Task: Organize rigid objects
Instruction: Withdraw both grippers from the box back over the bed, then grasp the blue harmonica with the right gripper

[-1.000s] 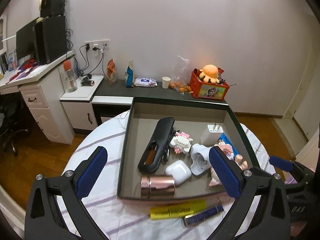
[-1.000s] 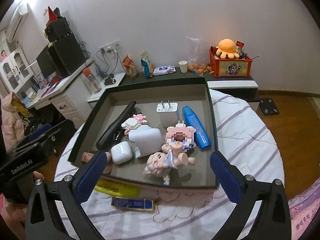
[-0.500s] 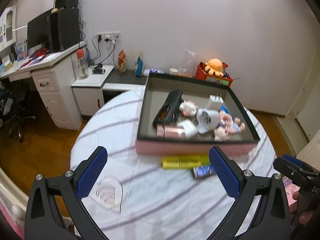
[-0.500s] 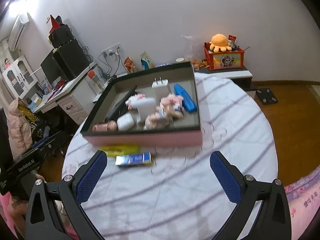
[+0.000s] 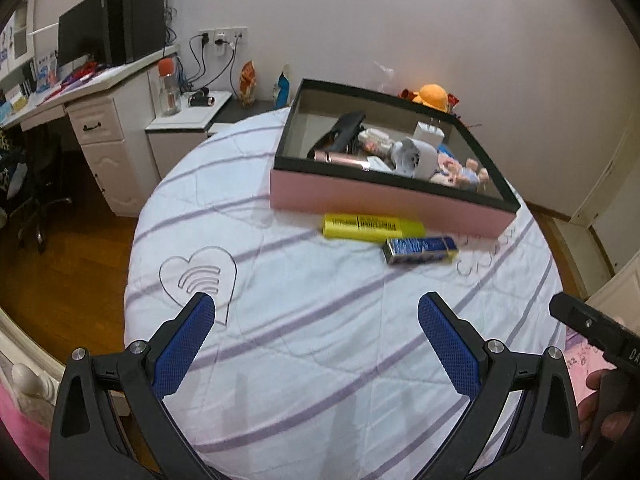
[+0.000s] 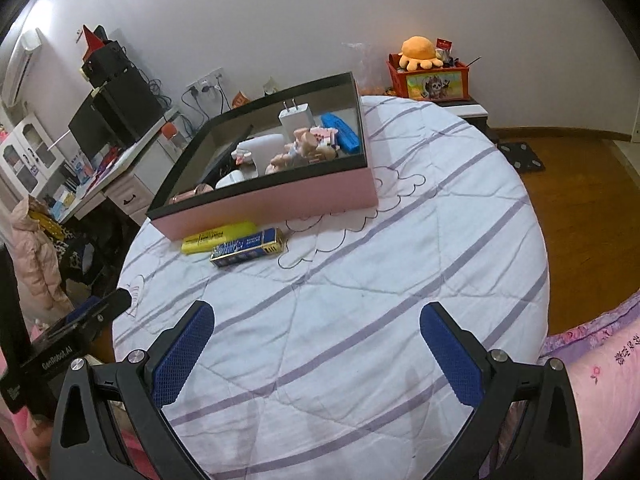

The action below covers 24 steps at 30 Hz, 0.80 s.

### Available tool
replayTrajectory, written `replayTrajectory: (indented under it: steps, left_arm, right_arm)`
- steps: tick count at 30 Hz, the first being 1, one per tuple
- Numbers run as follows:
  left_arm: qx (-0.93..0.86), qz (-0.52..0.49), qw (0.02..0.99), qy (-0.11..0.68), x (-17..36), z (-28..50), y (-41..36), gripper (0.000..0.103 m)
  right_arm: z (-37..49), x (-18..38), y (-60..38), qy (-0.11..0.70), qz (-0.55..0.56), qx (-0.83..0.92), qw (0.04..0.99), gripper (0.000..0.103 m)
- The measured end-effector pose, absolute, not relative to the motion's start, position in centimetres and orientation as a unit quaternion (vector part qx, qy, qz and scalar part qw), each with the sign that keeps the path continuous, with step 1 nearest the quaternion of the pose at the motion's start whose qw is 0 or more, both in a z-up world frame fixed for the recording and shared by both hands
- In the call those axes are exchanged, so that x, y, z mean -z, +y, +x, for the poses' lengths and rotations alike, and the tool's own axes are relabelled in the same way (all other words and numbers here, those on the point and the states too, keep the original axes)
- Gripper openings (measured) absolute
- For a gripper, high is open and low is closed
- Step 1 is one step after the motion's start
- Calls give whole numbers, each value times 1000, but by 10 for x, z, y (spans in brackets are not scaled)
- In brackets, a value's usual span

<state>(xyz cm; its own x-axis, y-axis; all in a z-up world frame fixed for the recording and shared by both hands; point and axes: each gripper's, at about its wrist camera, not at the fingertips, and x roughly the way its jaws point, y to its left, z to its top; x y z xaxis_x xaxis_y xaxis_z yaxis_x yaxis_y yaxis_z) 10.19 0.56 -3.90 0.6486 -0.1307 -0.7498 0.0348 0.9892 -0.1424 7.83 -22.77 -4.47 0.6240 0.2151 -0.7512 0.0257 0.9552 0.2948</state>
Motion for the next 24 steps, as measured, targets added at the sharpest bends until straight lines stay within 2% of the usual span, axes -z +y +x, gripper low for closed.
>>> replayTrajectory:
  steps: [24]
  left_arm:
    - [49,-49,897,436,58,140,17,103]
  right_arm:
    - [141,69,-166,484,83,-64,869,103]
